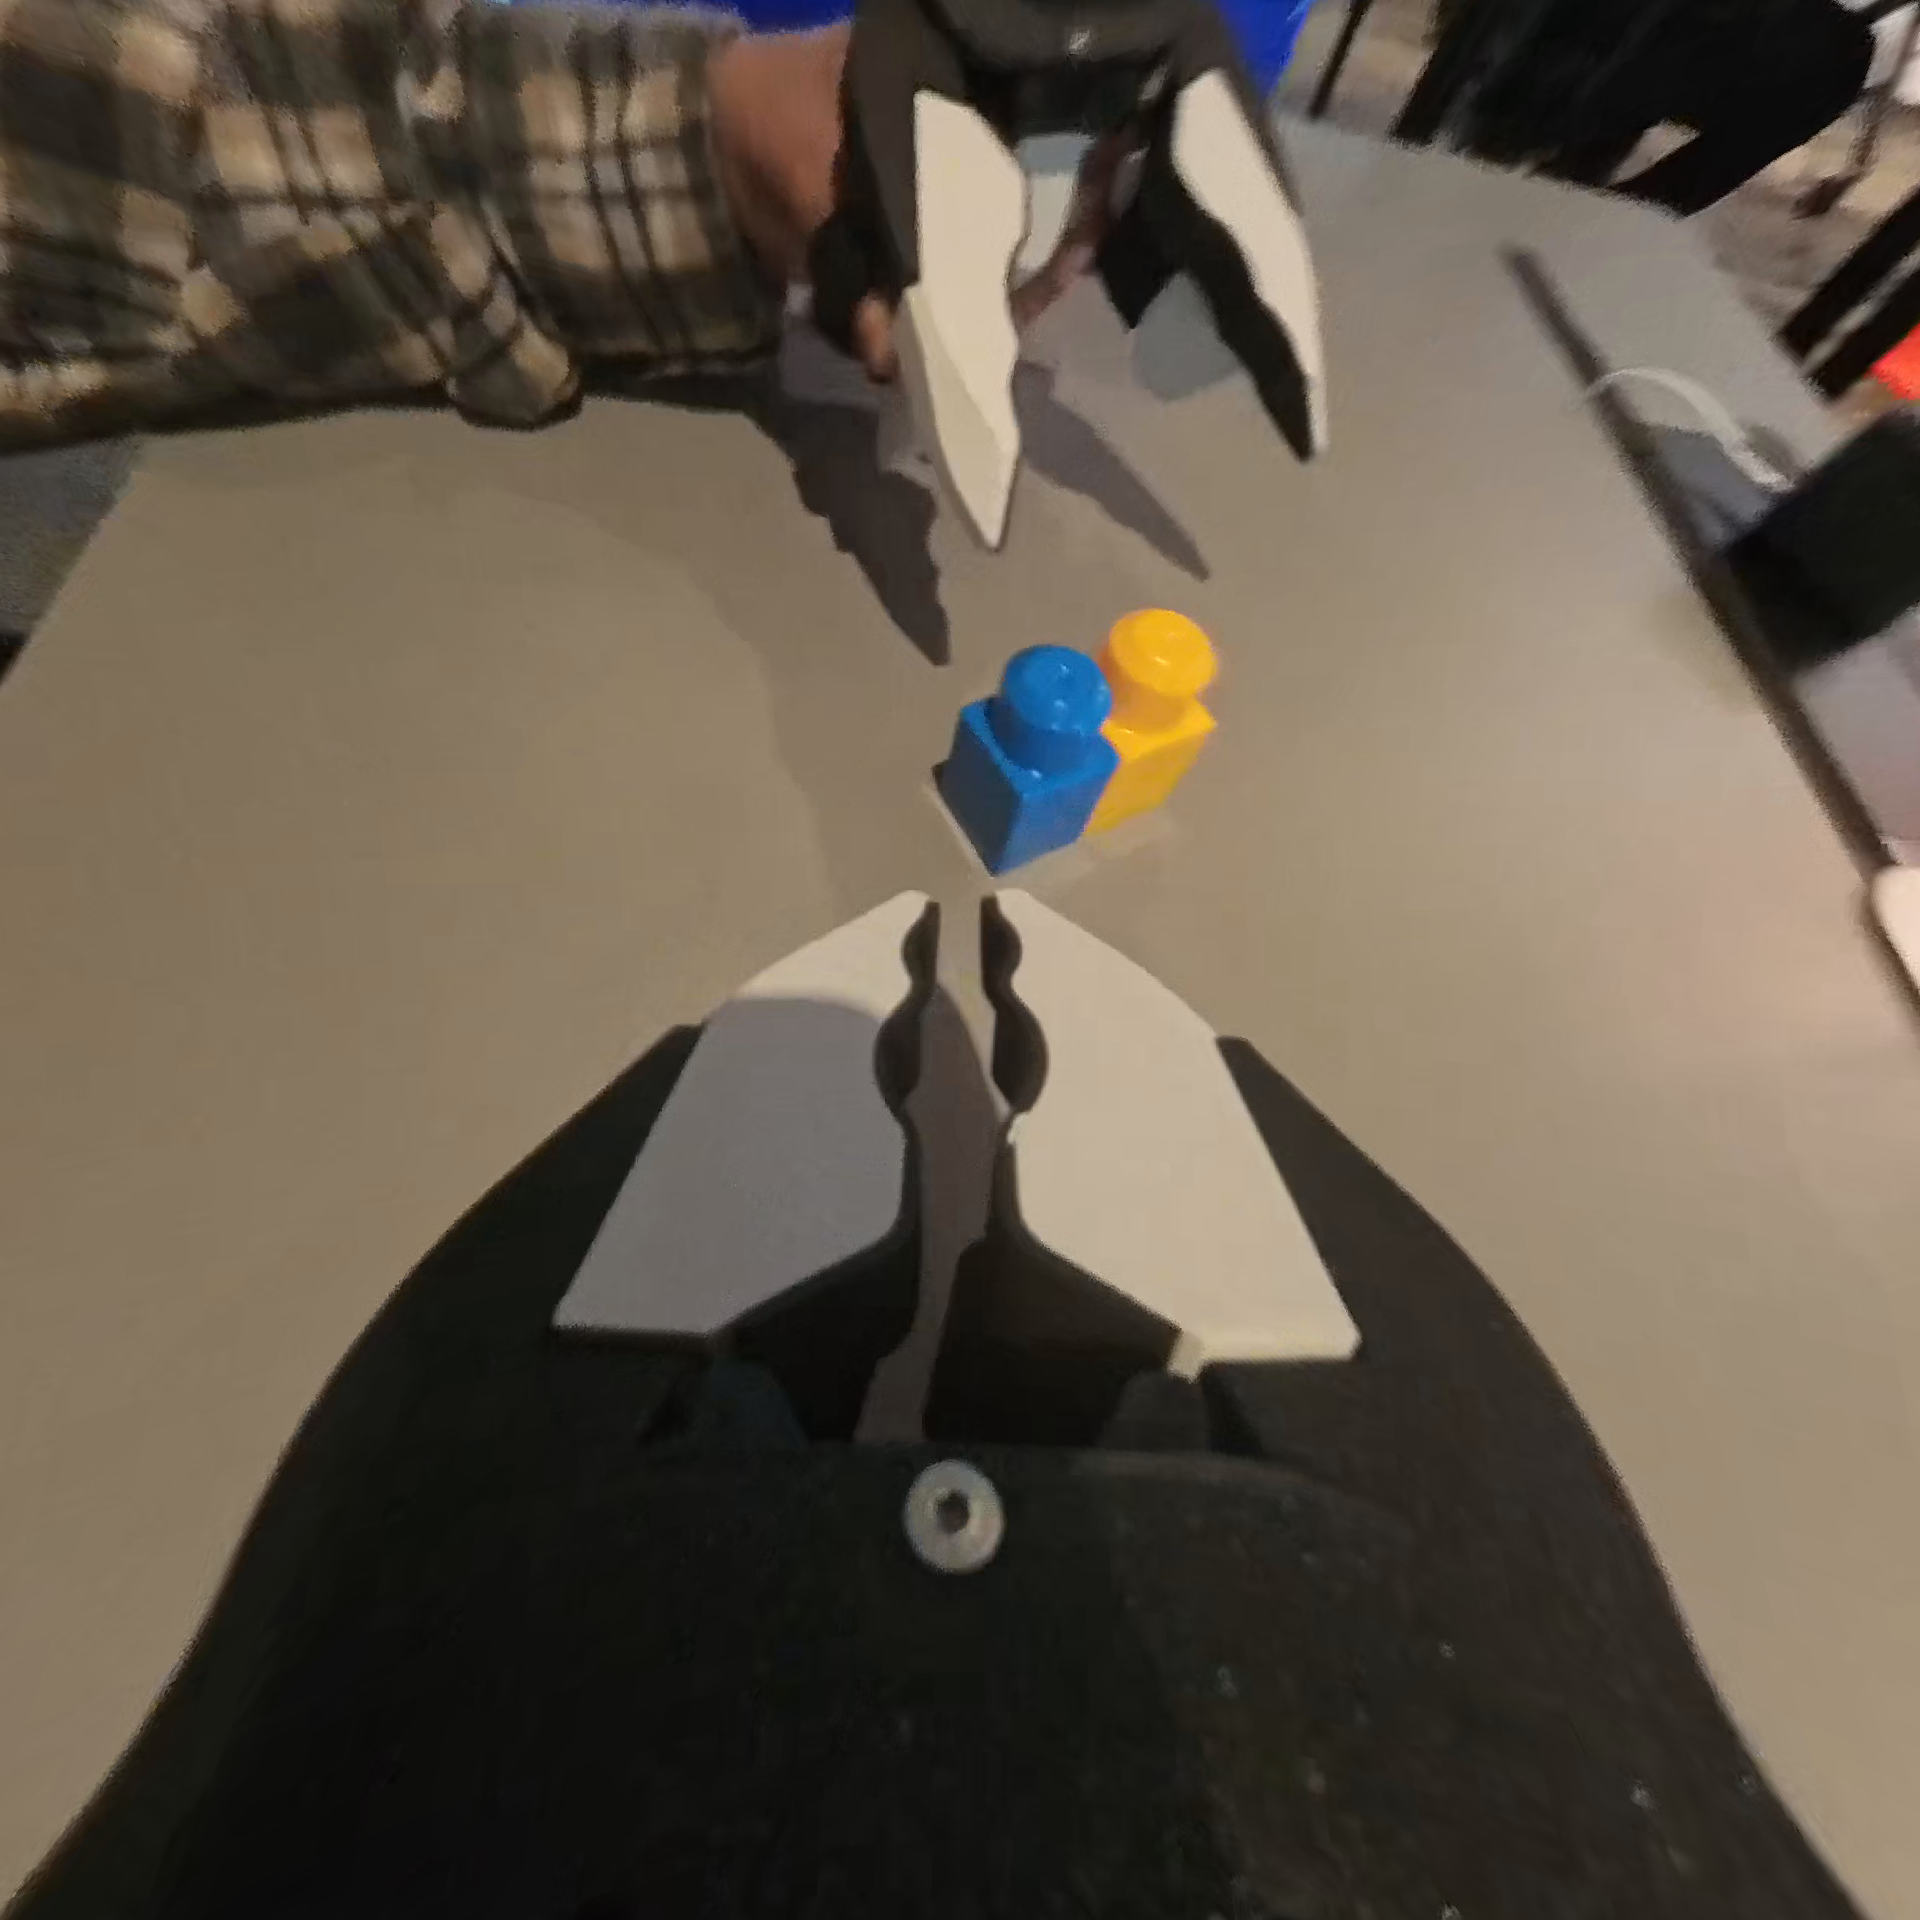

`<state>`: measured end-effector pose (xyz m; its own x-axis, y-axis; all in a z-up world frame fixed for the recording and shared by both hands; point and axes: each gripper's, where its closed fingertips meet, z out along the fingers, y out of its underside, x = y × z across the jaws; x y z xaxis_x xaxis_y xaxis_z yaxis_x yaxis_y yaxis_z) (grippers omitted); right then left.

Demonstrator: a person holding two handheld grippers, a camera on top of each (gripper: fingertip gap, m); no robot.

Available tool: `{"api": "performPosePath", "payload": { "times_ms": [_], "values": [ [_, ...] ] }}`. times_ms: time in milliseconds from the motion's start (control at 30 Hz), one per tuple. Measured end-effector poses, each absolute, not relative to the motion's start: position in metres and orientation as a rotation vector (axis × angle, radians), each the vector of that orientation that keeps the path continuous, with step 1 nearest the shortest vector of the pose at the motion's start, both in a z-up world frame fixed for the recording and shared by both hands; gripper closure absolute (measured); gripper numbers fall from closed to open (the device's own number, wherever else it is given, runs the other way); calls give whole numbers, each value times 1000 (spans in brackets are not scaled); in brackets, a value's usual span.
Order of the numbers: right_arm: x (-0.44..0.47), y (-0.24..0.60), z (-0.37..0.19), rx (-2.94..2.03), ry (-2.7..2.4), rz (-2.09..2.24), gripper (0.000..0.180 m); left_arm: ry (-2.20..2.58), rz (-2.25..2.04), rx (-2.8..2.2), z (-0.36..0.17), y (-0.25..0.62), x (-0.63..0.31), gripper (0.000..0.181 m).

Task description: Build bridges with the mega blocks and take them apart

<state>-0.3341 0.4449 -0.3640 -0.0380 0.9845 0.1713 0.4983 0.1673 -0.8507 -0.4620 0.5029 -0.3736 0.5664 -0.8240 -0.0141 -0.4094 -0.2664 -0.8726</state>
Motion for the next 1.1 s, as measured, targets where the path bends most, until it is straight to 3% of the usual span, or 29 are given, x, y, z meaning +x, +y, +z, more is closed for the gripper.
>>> {"api": "performPosePath", "payload": {
  "times_ms": [200, 400, 500, 633, 867, 1100],
  "values": [
    [-267, 467, -336, -1370, -1328, 777, 163, 816, -421, -1811, -290, 489, -488, 77],
    [-258, 461, -304, -1345, -1170, 947, 153, 533, -266, -2012, -225, 447, -629, 79],
    [-266, 448, -298, -1325, -1179, 1020, 145, 422, -281, -2210, -234, 432, -709, 90],
    [-276, 434, -298, -1287, -1231, 1050, 132, 275, -373, -2429, -262, 421, -775, 90],
    [-283, 430, -316, -1302, -1336, 991, 132, 6, -361, -2664, -317, 418, -826, 86],
    [-283, 433, -323, -1343, -1326, 1022, 134, -299, -755, -2278, -273, 435, -803, 89]
  ]
}}
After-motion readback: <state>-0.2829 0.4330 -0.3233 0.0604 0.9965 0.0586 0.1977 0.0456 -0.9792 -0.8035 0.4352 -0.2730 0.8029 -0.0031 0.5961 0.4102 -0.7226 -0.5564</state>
